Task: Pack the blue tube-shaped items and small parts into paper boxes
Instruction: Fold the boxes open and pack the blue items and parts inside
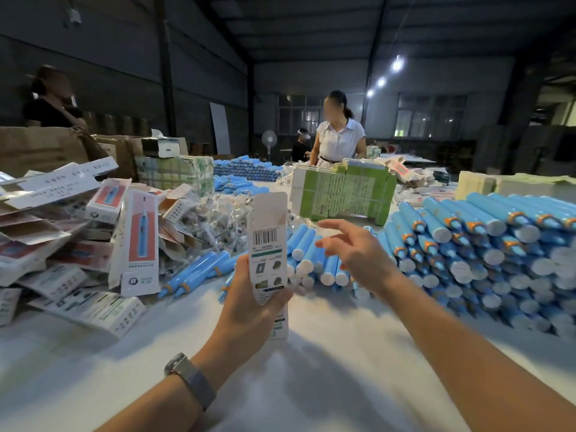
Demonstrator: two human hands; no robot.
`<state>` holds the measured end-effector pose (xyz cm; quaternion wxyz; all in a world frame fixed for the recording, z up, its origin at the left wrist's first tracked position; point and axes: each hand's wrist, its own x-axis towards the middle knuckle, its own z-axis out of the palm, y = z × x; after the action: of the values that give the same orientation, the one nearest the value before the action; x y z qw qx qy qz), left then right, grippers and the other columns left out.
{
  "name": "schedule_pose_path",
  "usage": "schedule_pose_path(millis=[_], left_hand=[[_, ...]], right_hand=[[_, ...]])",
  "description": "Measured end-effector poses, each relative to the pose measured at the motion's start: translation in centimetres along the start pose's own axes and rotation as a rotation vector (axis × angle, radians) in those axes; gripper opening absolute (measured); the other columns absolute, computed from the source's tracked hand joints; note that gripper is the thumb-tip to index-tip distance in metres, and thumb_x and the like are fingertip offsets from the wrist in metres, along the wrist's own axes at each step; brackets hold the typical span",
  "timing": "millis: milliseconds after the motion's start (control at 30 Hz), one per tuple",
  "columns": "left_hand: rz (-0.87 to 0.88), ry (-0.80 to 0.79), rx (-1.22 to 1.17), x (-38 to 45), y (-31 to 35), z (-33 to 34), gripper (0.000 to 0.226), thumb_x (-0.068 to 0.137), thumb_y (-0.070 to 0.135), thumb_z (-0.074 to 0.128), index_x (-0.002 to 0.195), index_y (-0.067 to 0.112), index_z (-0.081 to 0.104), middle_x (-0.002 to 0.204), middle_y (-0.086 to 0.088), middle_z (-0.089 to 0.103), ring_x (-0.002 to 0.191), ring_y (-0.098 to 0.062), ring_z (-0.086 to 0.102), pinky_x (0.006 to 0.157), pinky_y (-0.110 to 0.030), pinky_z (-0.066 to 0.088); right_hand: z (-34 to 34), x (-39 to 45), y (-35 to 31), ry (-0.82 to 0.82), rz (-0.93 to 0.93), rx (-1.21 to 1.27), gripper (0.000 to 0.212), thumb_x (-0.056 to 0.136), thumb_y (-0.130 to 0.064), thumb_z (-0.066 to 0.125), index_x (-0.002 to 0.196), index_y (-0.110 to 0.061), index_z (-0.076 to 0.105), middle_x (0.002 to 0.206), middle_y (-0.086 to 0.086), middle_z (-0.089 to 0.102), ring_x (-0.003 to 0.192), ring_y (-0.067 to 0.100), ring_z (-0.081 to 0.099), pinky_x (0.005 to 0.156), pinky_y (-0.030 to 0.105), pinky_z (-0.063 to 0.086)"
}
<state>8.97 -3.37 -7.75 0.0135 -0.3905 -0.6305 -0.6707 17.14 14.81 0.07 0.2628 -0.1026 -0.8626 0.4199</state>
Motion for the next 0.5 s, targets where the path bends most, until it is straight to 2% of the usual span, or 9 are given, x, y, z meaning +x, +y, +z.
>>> schedule_pose_path(millis=[33, 67, 100, 167, 300, 400, 500], left_hand=[[-0.001, 0.003, 0.007, 0.0, 0.0, 0.1, 0.049, 0.088, 0.003, 0.072, 0.117, 0.033, 0.045, 0.101, 0.025, 0.065, 0.099, -0.002, 0.065, 0.075, -0.014, 0.054], [0.004, 0.004, -0.001, 0.0, 0.0, 0.1, 0.044, 0.091, 0.008, 0.071, 0.116, 0.034, 0.046, 0.102, 0.025, 0.065, 0.099, -0.002, 0.065, 0.075, -0.014, 0.054], [0.005, 0.000, -0.024, 0.0, 0.0, 0.1, 0.036, 0.093, 0.017, 0.067, 0.116, 0.036, 0.046, 0.104, 0.025, 0.066, 0.100, -0.002, 0.065, 0.075, -0.015, 0.055], [-0.015, -0.024, -0.078, -0.1, 0.2, -0.1, 0.027, 0.092, 0.033, 0.054, 0.115, 0.046, 0.049, 0.113, 0.023, 0.066, 0.105, 0.000, 0.063, 0.077, -0.018, 0.053], [-0.063, -0.031, -0.111, -0.2, 0.2, -0.2, 0.026, 0.088, 0.043, 0.045, 0.108, 0.060, 0.051, 0.116, 0.028, 0.063, 0.106, 0.005, 0.060, 0.082, -0.031, 0.046], [-0.067, -0.026, -0.106, -0.2, 0.0, -0.2, 0.026, 0.088, 0.045, 0.045, 0.109, 0.058, 0.050, 0.119, 0.026, 0.062, 0.108, 0.002, 0.060, 0.088, -0.040, 0.046], [-0.050, -0.027, -0.099, -0.2, 0.0, -0.2, 0.025, 0.089, 0.044, 0.046, 0.110, 0.057, 0.050, 0.120, 0.027, 0.062, 0.111, 0.001, 0.059, 0.089, -0.038, 0.046]], right_hand=[[-0.4, 0.4, 0.7, 0.123, 0.009, -0.261, 0.040, 0.088, -0.033, 0.056, 0.128, -0.036, 0.057, 0.118, -0.003, 0.069, 0.114, 0.017, 0.058, 0.092, 0.037, 0.049], [-0.5, 0.6, 1.5, 0.169, 0.020, -0.550, 0.041, 0.091, -0.030, 0.053, 0.131, -0.036, 0.056, 0.124, -0.003, 0.065, 0.122, 0.019, 0.050, 0.098, 0.038, 0.044], [-0.5, 0.7, 2.1, 0.141, 0.035, -0.787, 0.044, 0.092, -0.028, 0.050, 0.135, -0.037, 0.053, 0.130, -0.003, 0.060, 0.127, 0.022, 0.042, 0.101, 0.039, 0.040], [-0.2, 0.9, 3.1, 0.025, 0.103, -1.061, 0.043, 0.094, -0.030, 0.042, 0.135, -0.039, 0.051, 0.136, -0.004, 0.054, 0.127, 0.025, 0.035, 0.102, 0.041, 0.032], [0.9, 0.7, 3.5, -0.057, 0.159, -1.248, 0.035, 0.095, -0.040, 0.034, 0.113, -0.032, 0.062, 0.127, -0.001, 0.055, 0.123, 0.027, 0.035, 0.097, 0.045, 0.026], [1.3, 0.3, 3.5, -0.038, 0.129, -1.310, 0.029, 0.090, -0.037, 0.044, 0.112, -0.032, 0.062, 0.125, 0.000, 0.052, 0.122, 0.026, 0.036, 0.094, 0.044, 0.028], [1.4, 0.0, 3.8, 0.062, 0.061, -1.285, 0.025, 0.085, -0.027, 0.052, 0.107, -0.033, 0.062, 0.117, -0.003, 0.052, 0.116, 0.025, 0.041, 0.090, 0.040, 0.031]])
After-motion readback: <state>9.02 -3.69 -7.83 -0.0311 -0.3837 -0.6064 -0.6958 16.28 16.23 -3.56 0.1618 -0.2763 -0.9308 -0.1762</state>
